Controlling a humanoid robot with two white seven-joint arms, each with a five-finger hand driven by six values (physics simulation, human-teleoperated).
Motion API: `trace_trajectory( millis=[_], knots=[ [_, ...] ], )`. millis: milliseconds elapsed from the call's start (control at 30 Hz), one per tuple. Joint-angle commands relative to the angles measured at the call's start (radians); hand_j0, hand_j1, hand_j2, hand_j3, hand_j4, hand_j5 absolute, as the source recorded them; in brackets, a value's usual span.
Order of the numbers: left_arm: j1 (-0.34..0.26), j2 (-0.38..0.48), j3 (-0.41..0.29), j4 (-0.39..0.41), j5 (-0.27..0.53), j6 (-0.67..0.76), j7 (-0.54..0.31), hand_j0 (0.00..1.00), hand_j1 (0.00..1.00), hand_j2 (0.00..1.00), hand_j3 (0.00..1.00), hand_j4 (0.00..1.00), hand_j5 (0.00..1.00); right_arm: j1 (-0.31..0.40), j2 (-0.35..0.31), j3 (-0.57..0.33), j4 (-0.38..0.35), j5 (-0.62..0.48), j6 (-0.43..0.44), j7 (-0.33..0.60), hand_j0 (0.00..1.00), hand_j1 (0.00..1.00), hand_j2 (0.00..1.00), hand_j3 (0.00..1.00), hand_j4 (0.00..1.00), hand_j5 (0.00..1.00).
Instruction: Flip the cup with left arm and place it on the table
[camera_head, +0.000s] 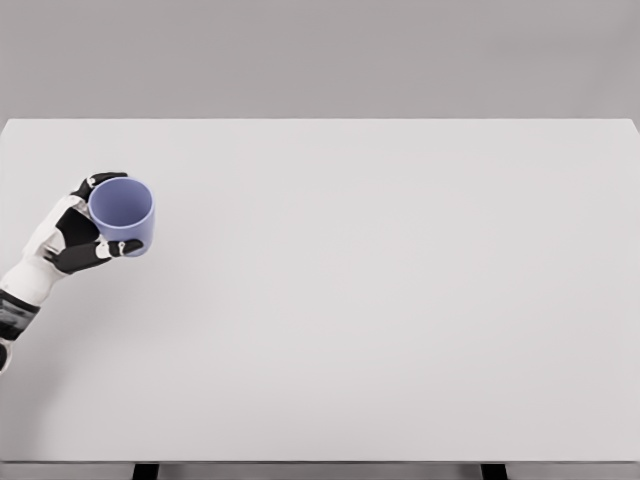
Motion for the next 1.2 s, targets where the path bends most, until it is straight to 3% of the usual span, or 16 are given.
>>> trace_trajectory(
  millis=[0, 300, 667, 1033, 1167],
  knots=[
    [0.000, -0.005, -0.017, 0.002, 0.046, 0.005, 0.000, 0.54, 0.54, 0.54, 0.54, 0.54, 0.54, 0.000, 0.000, 0.000, 0.000, 0.000, 0.000, 0.000, 1.00, 1.00, 1.00, 1.00, 1.00, 1.00],
    [-0.005, -0.010, -0.053, 0.051, 0.066, 0.051, 0.000, 0.55, 0.55, 0.55, 0.55, 0.55, 0.55, 0.000, 0.000, 0.000, 0.000, 0.000, 0.000, 0.000, 1.00, 1.00, 1.00, 1.00, 1.00, 1.00],
    [-0.006, -0.007, -0.051, 0.046, 0.065, 0.094, 0.000, 0.56, 0.56, 0.56, 0.56, 0.56, 0.56, 0.000, 0.000, 0.000, 0.000, 0.000, 0.000, 0.000, 1.00, 1.00, 1.00, 1.00, 1.00, 1.00],
    [-0.003, -0.002, -0.051, 0.037, 0.061, 0.082, 0.000, 0.88, 0.88, 0.88, 0.88, 0.88, 0.88, 0.000, 0.000, 0.000, 0.000, 0.000, 0.000, 0.000, 1.00, 1.00, 1.00, 1.00, 1.00, 1.00],
    [-0.002, -0.001, -0.053, 0.035, 0.060, 0.082, 0.000, 0.94, 0.94, 0.94, 0.94, 0.94, 0.94, 0.000, 0.000, 0.000, 0.000, 0.000, 0.000, 0.000, 1.00, 1.00, 1.00, 1.00, 1.00, 1.00]
  ],
)
